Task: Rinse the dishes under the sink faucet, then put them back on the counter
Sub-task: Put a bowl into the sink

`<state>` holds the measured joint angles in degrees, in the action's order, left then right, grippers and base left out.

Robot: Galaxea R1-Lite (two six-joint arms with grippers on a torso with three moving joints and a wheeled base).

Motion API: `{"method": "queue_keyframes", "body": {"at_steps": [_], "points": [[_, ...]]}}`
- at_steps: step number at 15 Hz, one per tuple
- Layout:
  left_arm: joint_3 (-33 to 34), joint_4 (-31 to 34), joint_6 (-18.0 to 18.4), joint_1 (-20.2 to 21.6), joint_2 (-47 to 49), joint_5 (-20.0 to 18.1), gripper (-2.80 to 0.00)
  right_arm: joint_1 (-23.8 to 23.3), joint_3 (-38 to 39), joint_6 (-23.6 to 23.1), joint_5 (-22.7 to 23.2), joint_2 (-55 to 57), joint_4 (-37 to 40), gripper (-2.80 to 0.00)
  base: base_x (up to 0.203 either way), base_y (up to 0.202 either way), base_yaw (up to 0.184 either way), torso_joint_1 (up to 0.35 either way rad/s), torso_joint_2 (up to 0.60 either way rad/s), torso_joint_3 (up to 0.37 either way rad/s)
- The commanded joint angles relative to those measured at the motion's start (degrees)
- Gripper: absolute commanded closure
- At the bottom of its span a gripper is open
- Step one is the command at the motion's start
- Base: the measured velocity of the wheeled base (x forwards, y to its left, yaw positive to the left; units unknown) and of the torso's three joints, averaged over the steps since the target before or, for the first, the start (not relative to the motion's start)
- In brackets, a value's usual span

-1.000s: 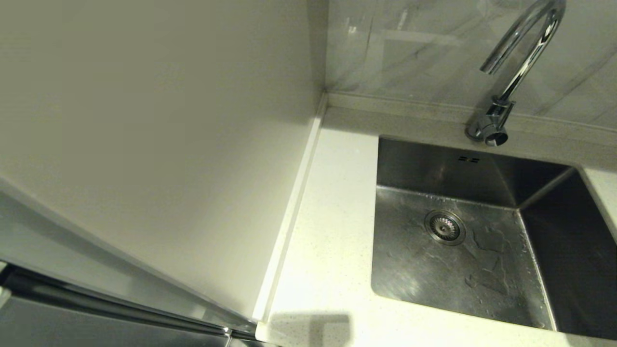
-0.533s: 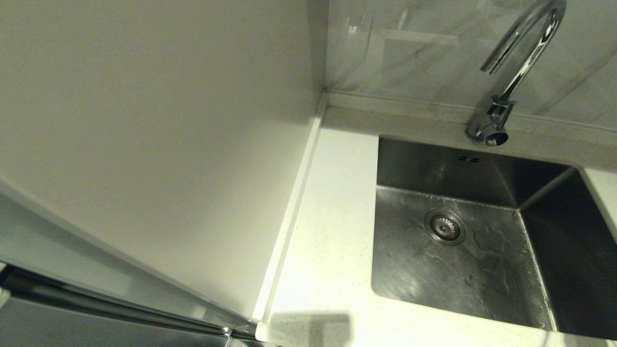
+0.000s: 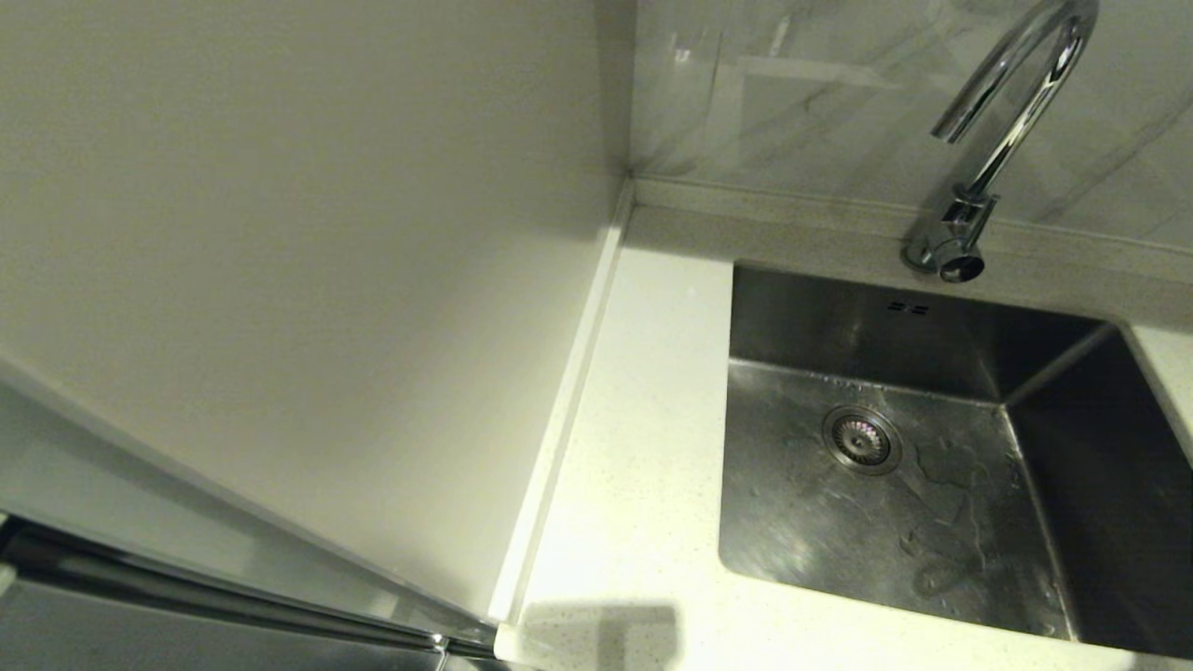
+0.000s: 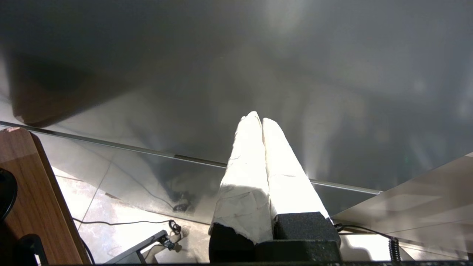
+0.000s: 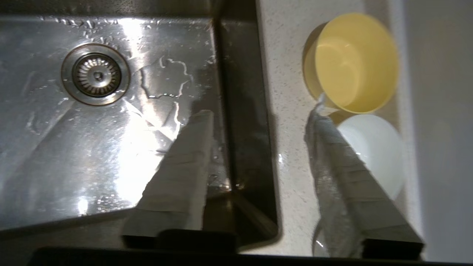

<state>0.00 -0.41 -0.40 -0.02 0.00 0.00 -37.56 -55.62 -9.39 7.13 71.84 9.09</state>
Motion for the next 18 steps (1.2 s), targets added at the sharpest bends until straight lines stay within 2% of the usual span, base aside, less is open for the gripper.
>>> {"method": "queue_keyframes", "body": {"at_steps": [1, 3, 6, 10, 14, 18], "points": [[0.18, -0.02, -0.04, 0.02, 0.00, 0.00, 0.00, -5.95, -1.94, 0.02, 7.16, 7.31, 0.16, -2.80, 0.000, 0.000, 0.000, 0.000, 0.00, 0.000], [0.18, -0.02, -0.04, 0.02, 0.00, 0.00, 0.00, -8.82, -4.40, 0.17, 11.86, 12.16, 0.34, -2.80, 0.000, 0.000, 0.000, 0.000, 0.00, 0.000], [0.18, -0.02, -0.04, 0.02, 0.00, 0.00, 0.00, -11.22, -8.39, 1.61, 14.52, 17.24, 0.20, -2.80, 0.000, 0.000, 0.000, 0.000, 0.00, 0.000], [0.18, -0.02, -0.04, 0.02, 0.00, 0.00, 0.00, -12.13, -13.85, -1.01, 14.57, 22.48, 0.03, -2.80, 0.000, 0.000, 0.000, 0.000, 0.00, 0.000], [0.18, -0.02, -0.04, 0.02, 0.00, 0.00, 0.00, -12.26, -15.89, -7.76, 14.47, 28.49, -0.18, -2.80, 0.000, 0.000, 0.000, 0.000, 0.00, 0.000], [0.18, -0.02, -0.04, 0.02, 0.00, 0.00, 0.00, -12.19, -17.52, -8.18, 14.14, 32.98, -0.20, -2.80, 0.000, 0.000, 0.000, 0.000, 0.00, 0.000]]}}
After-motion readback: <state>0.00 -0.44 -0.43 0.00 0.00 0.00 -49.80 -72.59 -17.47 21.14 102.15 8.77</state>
